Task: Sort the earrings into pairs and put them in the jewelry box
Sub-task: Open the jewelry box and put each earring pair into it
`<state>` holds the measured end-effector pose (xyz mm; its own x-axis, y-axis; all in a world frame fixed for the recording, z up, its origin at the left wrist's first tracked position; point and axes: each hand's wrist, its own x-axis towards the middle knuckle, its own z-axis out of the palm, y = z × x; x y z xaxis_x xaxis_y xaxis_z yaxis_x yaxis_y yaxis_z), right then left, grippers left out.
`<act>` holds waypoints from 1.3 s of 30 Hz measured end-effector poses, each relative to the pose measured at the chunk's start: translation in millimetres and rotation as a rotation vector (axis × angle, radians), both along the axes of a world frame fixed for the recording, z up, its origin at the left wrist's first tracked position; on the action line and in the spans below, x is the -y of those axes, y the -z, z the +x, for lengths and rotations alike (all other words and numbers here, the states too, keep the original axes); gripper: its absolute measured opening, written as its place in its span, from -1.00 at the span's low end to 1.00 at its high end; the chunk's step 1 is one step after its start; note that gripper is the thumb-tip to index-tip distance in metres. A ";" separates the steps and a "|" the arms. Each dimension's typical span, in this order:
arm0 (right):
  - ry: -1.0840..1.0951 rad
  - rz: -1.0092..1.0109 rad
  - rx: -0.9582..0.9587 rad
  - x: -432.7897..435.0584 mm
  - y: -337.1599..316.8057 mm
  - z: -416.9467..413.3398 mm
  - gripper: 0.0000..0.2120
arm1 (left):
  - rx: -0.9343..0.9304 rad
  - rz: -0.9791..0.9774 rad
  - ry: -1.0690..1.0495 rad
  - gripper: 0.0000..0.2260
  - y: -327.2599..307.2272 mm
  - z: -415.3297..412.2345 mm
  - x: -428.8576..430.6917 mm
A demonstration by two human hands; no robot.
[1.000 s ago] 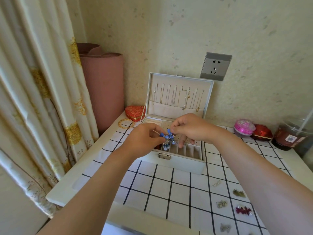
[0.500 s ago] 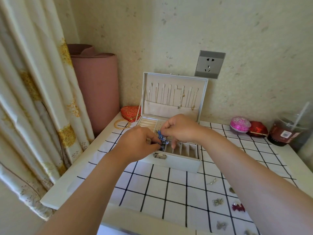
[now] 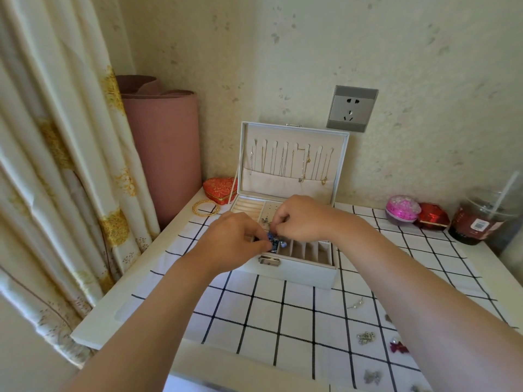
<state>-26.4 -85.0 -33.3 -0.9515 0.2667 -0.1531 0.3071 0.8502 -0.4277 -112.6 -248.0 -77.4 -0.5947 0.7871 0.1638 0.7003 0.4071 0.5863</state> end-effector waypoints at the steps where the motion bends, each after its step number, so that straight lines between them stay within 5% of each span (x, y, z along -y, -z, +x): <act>1: -0.009 -0.022 0.021 -1.5 -2.7 1.1 -0.82 | -0.007 -0.008 0.020 -0.95 0.9 -0.2 0.5; 6: 0.034 0.043 0.091 -10.4 -5.8 3.4 -0.88 | -0.117 -0.034 0.038 -0.94 2.8 -0.3 -3.5; 13: 0.002 0.106 0.172 -7.3 -0.5 3.4 -0.84 | -0.034 0.141 -0.084 -0.91 -0.7 0.9 -7.3; 18: -0.017 0.108 0.131 -4.9 1.1 2.9 -0.85 | -0.065 0.037 -0.036 -0.71 4.1 1.3 -9.3; 25: -0.016 0.002 0.070 -9.4 -3.2 3.1 -0.90 | -0.138 -0.017 -0.023 -0.86 -0.6 -2.0 -7.0; 33: -0.061 -0.037 0.019 -1.9 3.5 0.4 -0.85 | -0.020 0.037 -0.008 -0.77 5.2 -5.1 -7.7; 39: -0.086 -0.085 0.054 -13.3 -5.7 5.4 -0.95 | 0.028 0.065 -0.014 -0.89 1.8 -3.3 -8.1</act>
<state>-21.0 -71.7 -27.6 -0.9601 0.1682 -0.2234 0.2591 0.8355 -0.4846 -115.9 -239.9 -79.3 -0.6109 0.7667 0.1975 0.6776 0.3773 0.6313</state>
